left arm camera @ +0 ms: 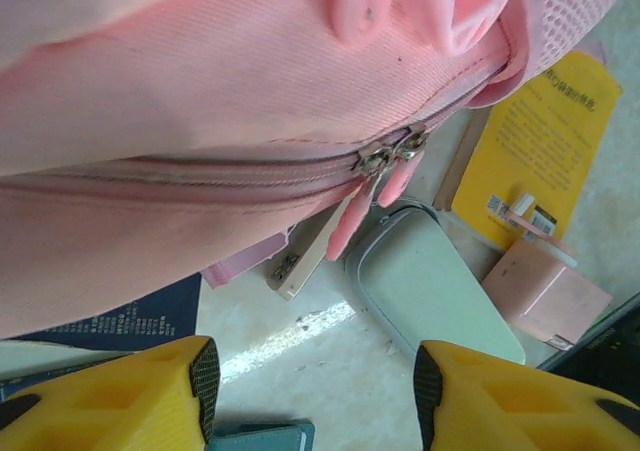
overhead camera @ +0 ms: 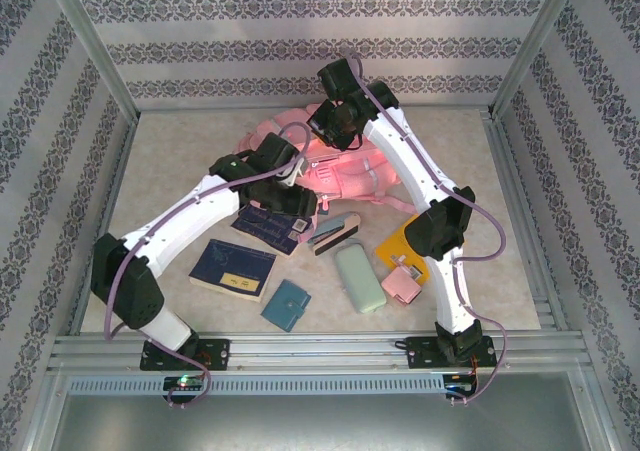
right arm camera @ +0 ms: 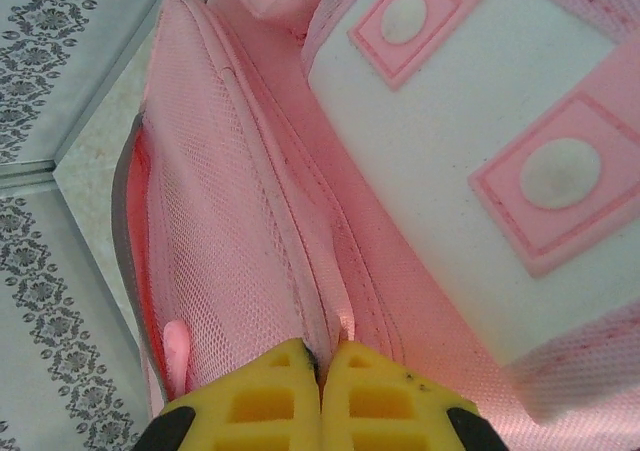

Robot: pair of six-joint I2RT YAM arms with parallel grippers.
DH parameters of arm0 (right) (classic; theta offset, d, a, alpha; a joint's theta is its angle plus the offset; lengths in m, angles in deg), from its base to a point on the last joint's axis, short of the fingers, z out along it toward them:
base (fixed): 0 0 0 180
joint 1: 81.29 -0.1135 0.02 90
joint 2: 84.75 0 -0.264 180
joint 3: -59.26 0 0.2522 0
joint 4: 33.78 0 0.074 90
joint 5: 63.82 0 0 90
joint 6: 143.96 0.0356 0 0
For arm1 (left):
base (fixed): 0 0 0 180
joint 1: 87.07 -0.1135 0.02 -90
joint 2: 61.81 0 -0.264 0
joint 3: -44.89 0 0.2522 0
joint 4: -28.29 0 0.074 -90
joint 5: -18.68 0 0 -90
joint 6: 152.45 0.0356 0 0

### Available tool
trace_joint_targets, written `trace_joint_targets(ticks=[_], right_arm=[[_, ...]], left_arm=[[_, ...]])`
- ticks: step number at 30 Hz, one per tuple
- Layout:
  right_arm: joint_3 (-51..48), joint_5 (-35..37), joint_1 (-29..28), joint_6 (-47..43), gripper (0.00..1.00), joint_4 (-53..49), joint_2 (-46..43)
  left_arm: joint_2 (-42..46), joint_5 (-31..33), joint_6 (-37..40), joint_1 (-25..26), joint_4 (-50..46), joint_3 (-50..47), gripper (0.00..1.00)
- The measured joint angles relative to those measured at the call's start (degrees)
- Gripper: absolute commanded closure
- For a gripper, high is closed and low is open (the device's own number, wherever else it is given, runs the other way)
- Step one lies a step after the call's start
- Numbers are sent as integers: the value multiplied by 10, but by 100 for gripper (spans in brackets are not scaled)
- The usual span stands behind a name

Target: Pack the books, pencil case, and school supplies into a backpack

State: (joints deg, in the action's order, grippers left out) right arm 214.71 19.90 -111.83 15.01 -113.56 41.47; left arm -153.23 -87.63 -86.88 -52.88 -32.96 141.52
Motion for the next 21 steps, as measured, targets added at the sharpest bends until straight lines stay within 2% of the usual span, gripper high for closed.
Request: trace_joint_targets(ticks=[7, 14, 21], right_arm=[[0, -7, 0, 12, 100, 0, 0], [-16, -15, 0, 19, 100, 4, 0], [-39, -23, 1, 33, 100, 19, 0]], left_arm=[[-43, 26, 0, 3, 1, 26, 53], [-55, 19, -5, 5, 10, 29, 61], [-57, -1, -14, 18, 37, 27, 60]])
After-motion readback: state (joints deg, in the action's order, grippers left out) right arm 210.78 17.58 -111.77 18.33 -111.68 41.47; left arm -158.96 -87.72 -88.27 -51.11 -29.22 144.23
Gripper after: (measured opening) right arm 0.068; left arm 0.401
